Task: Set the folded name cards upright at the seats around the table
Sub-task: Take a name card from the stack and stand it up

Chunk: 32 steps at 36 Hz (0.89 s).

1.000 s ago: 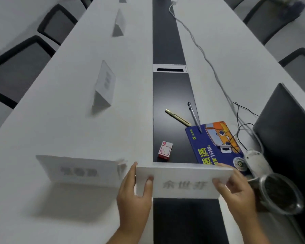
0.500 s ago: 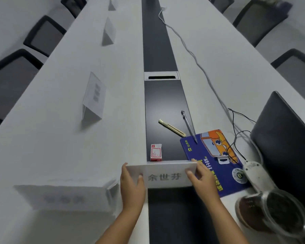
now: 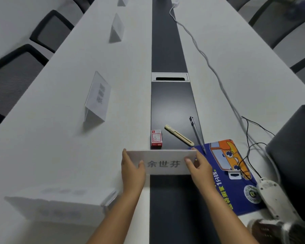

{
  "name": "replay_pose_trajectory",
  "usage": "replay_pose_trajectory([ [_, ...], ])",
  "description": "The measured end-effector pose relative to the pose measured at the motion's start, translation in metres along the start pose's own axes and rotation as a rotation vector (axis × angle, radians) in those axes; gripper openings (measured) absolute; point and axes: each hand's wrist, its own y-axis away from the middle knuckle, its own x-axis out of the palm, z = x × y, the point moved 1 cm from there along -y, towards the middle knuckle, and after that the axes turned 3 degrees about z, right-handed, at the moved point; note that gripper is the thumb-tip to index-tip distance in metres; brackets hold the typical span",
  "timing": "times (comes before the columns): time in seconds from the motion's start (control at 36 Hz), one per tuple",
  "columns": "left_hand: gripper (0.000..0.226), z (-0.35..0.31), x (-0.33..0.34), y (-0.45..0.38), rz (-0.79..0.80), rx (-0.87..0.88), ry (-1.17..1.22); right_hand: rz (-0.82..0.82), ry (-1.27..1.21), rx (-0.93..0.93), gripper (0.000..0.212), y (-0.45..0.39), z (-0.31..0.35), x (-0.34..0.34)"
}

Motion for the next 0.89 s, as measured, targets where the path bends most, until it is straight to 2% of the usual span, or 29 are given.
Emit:
replay_pose_trajectory([
  [0.06,0.068,0.005,-0.002,0.007,-0.003,0.006,-0.02,0.011,-0.003,-0.003,0.032,0.008,-0.004,0.0],
  [0.14,0.072,0.007,-0.005,0.016,0.002,0.038,-0.049,0.02,-0.003,0.014,0.044,0.016,-0.008,-0.001],
  [0.28,0.061,0.006,-0.006,0.019,0.026,0.069,-0.063,0.02,0.028,0.028,0.052,0.02,-0.015,-0.008],
  [0.42,0.056,0.006,-0.003,0.018,0.02,0.067,-0.058,0.013,0.076,0.02,0.05,0.019,-0.016,-0.011],
  [0.58,0.058,0.002,0.013,0.022,0.121,0.087,-0.057,-0.059,0.072,0.012,0.039,0.011,-0.021,-0.031],
  [0.89,0.051,-0.011,0.006,0.004,0.086,0.141,-0.061,-0.082,0.059,0.02,0.04,0.0,-0.018,-0.023],
])
